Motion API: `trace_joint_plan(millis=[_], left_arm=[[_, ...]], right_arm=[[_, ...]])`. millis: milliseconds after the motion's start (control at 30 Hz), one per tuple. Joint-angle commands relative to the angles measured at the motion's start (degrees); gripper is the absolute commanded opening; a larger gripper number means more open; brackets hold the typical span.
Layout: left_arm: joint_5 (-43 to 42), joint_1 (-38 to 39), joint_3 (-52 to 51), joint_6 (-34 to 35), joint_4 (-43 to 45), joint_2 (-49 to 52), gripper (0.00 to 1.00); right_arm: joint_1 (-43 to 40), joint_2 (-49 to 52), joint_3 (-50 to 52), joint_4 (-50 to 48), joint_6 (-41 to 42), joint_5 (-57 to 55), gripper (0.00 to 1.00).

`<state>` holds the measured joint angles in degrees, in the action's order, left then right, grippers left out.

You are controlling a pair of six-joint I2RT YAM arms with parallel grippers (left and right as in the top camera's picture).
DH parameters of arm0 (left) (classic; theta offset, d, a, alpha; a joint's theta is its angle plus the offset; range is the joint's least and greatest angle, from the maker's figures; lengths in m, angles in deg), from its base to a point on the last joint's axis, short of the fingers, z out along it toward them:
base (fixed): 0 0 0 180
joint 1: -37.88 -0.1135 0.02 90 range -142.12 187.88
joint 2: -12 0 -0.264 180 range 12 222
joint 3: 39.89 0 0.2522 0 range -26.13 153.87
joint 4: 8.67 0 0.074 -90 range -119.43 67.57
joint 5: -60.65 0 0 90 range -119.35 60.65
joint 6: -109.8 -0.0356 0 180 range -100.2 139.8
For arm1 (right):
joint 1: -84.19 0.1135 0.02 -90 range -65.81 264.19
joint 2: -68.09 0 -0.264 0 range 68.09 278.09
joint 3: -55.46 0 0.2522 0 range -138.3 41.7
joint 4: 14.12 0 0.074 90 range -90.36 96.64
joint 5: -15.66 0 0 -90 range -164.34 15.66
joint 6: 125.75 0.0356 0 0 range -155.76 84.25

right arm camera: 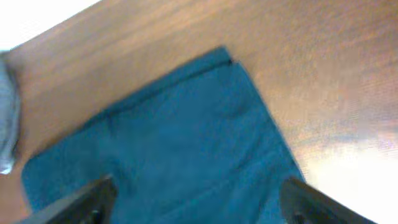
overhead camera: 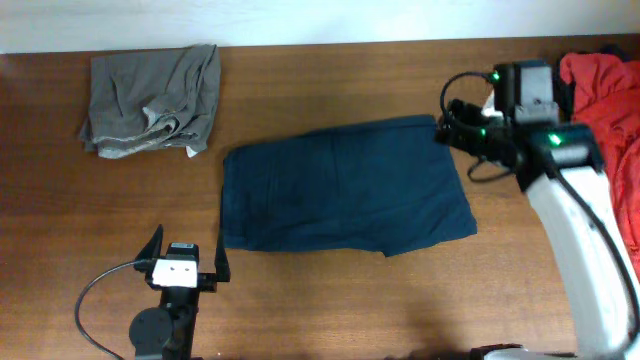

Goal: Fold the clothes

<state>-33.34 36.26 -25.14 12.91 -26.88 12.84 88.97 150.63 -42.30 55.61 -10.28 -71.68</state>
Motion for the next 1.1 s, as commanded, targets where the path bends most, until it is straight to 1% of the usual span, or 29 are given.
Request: trace_joint_plan(millis=[0,67,133,200,300,467,600,833,867,933,1000,1033,1067], left_arm=[[0.6,-0.1,-0.5,-1.0,0.1,-0.5,0.99],[0.6,-0.1,-0.5,-1.0,0.1,-0.5,0.99],[0.6,-0.1,-0.5,-1.0,0.1,-0.5,0.99],[0.6,-0.1,-0.5,-1.0,0.1,-0.5,0.99],[0.6,-0.1,-0.5,-1.0,0.1,-0.5,0.99],[0.6,-0.1,-0.5,-1.0,0.2,-0.5,0.99],[0.8,-0.1,-0.5,-0.9,0.1,-0.5,0.99],[-0.2,-0.1,-0.5,-0.9,1.1,-0.5,0.99],[-1.9,-0.1,-0.5,-0.9,2.4,-0.5,0.99],[-8.3,-0.1,-0.4,0.3,6.1,-0.5,0.99],[-17.2,-0.1,0.0,2.5,10.4,-0.5,0.99],[-23.6,-0.1,0.3,3.9,14.3,-0.5,0.99],[-26.9,-0.1,0.8,5.4,16.3,-0.5,0.99]], right_arm=[[1.7,-2.3,-0.3,5.5,-3.5,2.7,0.99],[1.8,-2.2,-0.3,10.8,-6.0,2.7,0.99],[1.8,-1.4,-0.3,16.0,-6.4,2.2,0.99],[1.8,-0.9,-0.2,19.1,-6.3,2.2,0.99],[2.0,-1.2,-0.2,20.4,-4.0,2.6,0.99],[2.0,-3.6,-0.3,21.9,-4.0,5.4,0.99],[2.0,-8.1,-0.2,27.2,-4.0,5.3,0.99],[3.9,-16.1,-0.2,32.0,-4.0,7.7,0.99],[4.7,-17.0,-0.2,32.5,-4.0,7.9,0.99],[6.6,-19.1,-0.2,32.8,-4.0,7.9,0.99],[8.5,-21.2,-0.2,32.5,-3.5,7.6,0.99],[9.4,-22.5,-0.1,32.5,-2.4,6.8,0.99],[9.8,-23.1,-0.1,32.5,-2.3,6.3,0.99]])
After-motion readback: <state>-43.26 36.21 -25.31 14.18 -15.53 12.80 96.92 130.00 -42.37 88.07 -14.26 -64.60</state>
